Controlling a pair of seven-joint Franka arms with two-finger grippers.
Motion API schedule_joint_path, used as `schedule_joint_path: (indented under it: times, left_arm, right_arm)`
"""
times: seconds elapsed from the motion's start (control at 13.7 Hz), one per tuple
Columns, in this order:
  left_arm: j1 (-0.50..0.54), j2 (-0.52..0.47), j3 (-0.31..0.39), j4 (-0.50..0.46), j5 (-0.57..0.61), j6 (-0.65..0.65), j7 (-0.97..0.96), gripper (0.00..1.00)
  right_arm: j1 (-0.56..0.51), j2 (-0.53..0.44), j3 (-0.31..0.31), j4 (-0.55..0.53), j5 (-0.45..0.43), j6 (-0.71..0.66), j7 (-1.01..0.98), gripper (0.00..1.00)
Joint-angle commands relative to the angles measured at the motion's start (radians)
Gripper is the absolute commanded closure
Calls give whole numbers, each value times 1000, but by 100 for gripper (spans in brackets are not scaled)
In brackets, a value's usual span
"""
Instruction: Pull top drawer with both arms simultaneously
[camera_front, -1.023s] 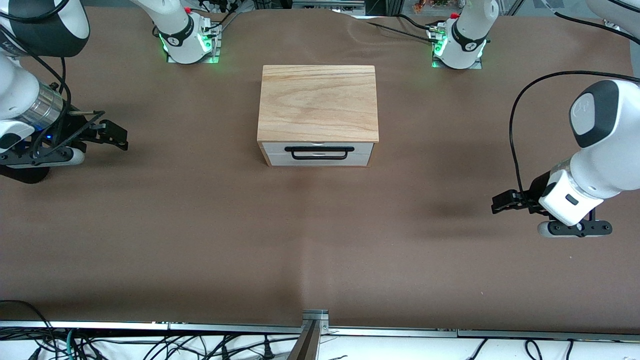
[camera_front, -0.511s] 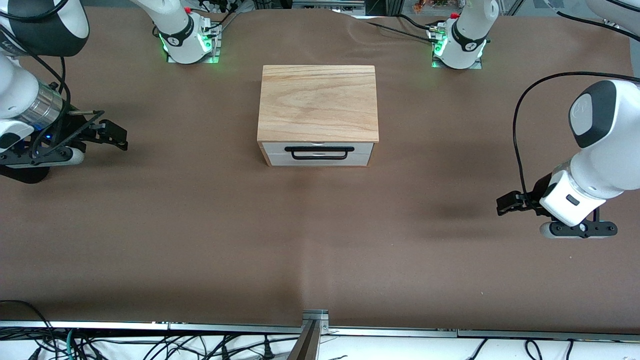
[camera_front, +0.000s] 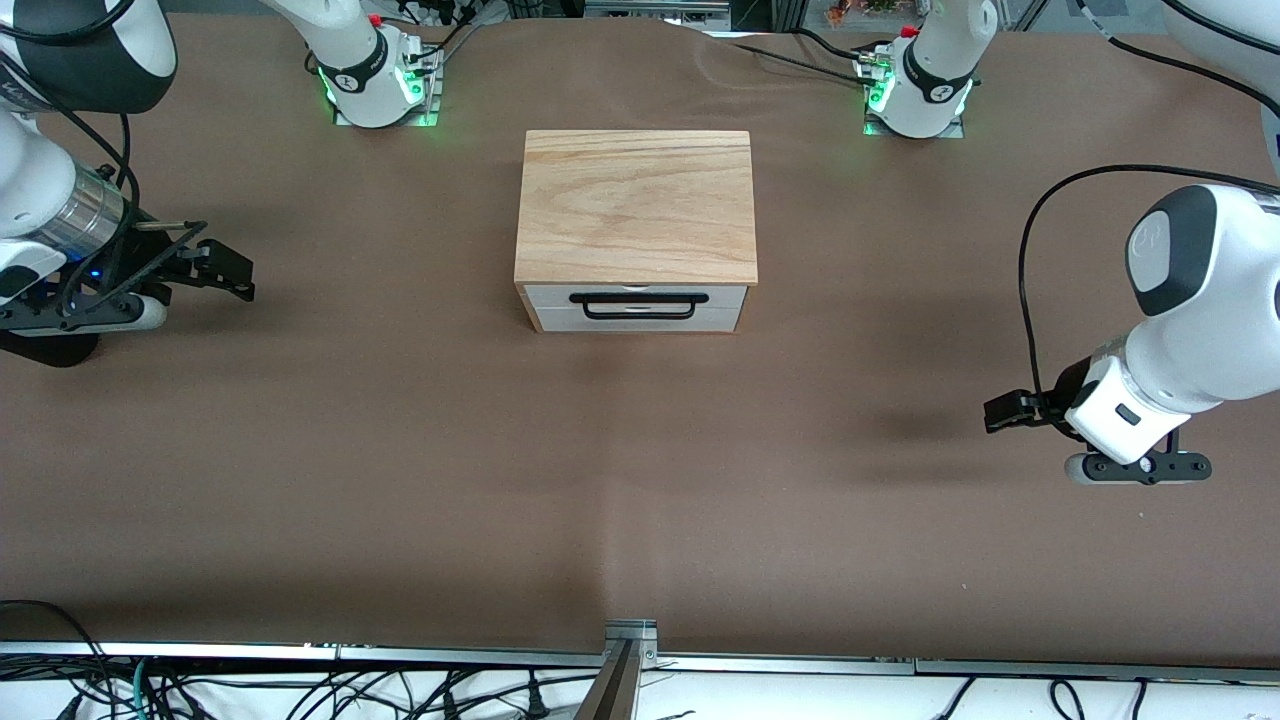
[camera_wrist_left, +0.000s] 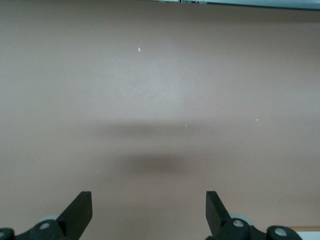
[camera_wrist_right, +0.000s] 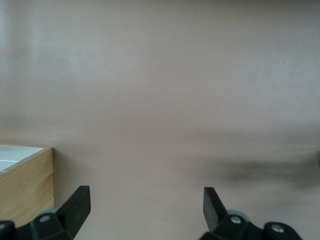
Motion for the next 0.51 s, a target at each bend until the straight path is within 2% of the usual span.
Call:
schedule_joint_path:
  times: [0.0, 0.44]
  left_arm:
    - [5, -34, 0, 10, 28, -61, 5, 0]
    - [0, -65, -12, 28, 12, -58, 9, 0]
  right_arm:
    - [0, -4, 7, -7, 101, 1, 0, 0]
    - [45, 68, 7, -13, 332, 21, -57, 0]
